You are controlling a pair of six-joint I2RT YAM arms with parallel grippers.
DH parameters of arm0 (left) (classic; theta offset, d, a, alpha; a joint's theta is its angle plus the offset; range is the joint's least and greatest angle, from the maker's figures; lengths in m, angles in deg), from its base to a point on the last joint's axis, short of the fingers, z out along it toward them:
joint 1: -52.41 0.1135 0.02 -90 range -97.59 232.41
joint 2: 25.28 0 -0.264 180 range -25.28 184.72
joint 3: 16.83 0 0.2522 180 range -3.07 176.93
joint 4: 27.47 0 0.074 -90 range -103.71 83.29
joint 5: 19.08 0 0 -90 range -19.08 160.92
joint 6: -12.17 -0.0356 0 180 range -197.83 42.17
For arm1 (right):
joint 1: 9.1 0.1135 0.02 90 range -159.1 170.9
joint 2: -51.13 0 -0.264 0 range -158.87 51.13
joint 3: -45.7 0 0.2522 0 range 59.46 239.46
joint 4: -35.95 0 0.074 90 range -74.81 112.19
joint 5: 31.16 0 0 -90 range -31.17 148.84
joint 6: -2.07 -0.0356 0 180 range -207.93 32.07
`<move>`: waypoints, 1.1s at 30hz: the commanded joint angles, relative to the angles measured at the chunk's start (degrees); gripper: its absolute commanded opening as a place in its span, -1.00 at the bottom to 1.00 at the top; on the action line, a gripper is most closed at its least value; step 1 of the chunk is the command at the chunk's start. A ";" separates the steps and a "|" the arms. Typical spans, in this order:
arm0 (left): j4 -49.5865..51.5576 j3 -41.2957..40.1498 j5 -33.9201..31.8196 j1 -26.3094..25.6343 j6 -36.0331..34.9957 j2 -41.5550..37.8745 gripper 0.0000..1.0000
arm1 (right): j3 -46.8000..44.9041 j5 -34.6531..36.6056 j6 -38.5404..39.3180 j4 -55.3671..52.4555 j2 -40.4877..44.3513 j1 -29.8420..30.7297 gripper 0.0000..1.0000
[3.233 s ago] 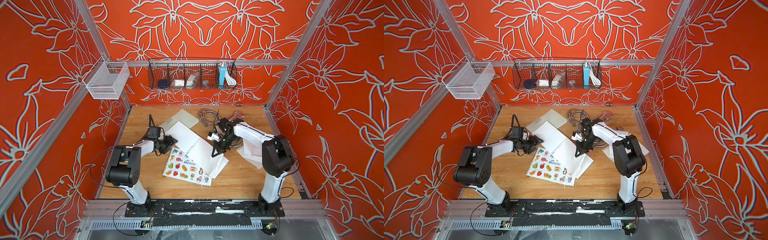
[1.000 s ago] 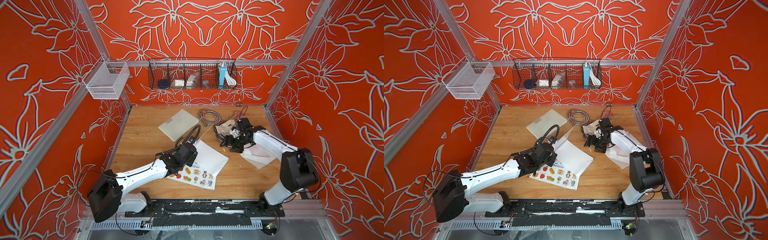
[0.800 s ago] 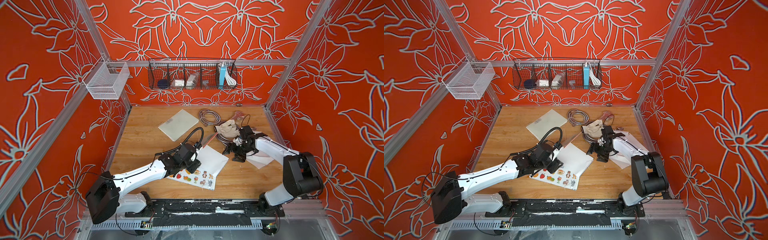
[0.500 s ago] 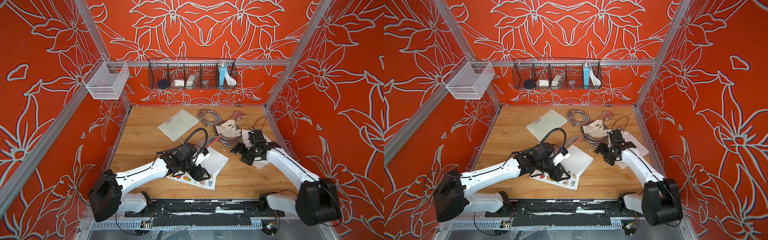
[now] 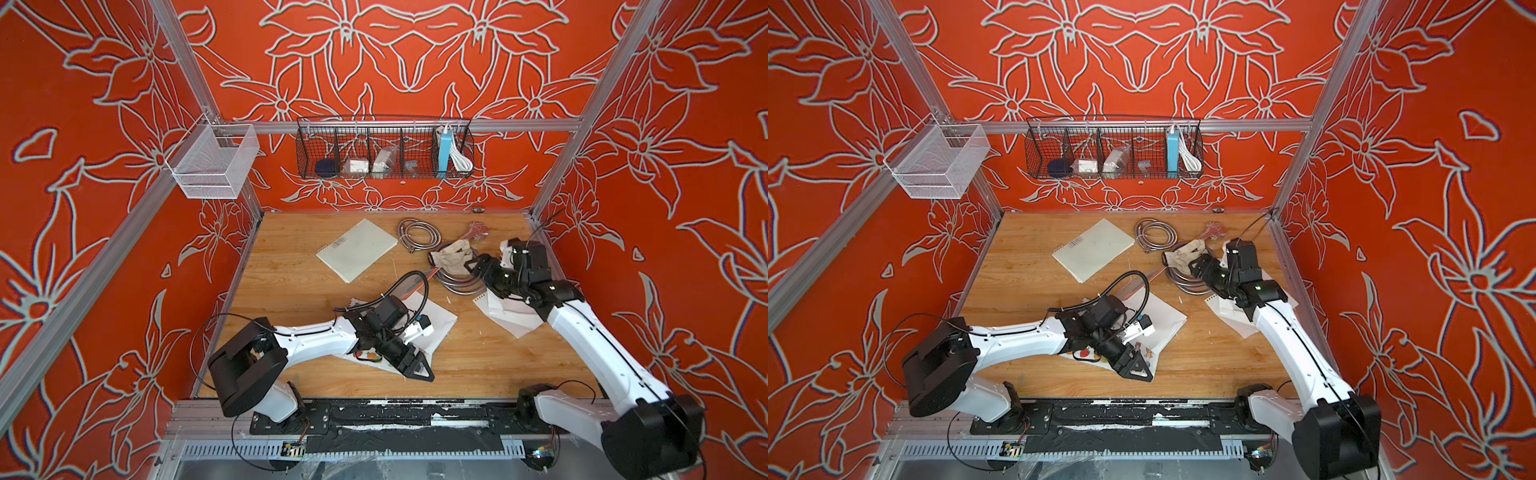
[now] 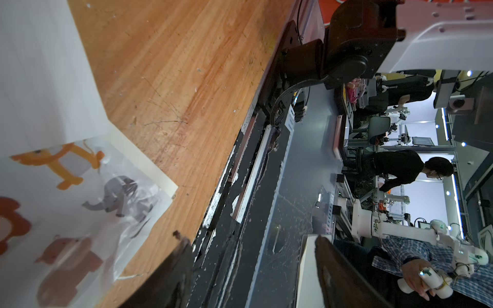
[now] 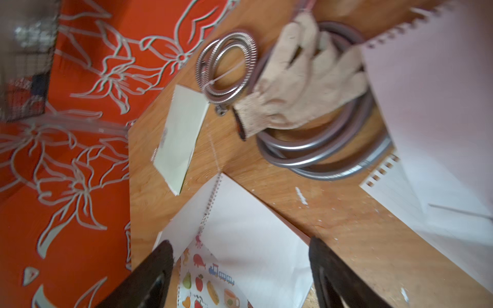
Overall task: Tear off pages from different notebooks
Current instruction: Close the notebook.
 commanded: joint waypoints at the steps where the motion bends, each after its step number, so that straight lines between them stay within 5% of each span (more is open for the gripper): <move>1: -2.09 0.35 0.93 -0.83 1.15 1.19 0.37 | 7.98 -5.51 5.74 5.52 -5.63 6.04 0.63; 6: 1.81 1.77 -3.87 -2.33 -0.45 -2.14 0.37 | 13.12 -10.53 5.41 8.56 -13.78 11.45 0.50; 11: 9.58 1.97 -14.25 -1.76 -1.97 -13.42 0.39 | 17.53 -13.14 9.29 2.23 -20.91 13.50 0.31; 19: 10.83 -0.86 -16.37 20.04 3.60 -28.83 0.42 | 16.52 -12.70 15.68 -15.02 -30.37 15.85 0.16; 24: 6.66 -1.09 -20.80 27.50 6.44 -21.68 0.46 | 8.94 -15.01 19.62 -16.81 -34.90 15.79 0.18; 33: 6.59 7.26 -25.58 28.06 1.92 1.23 0.44 | 4.96 -18.31 18.05 -9.93 -39.29 15.80 0.19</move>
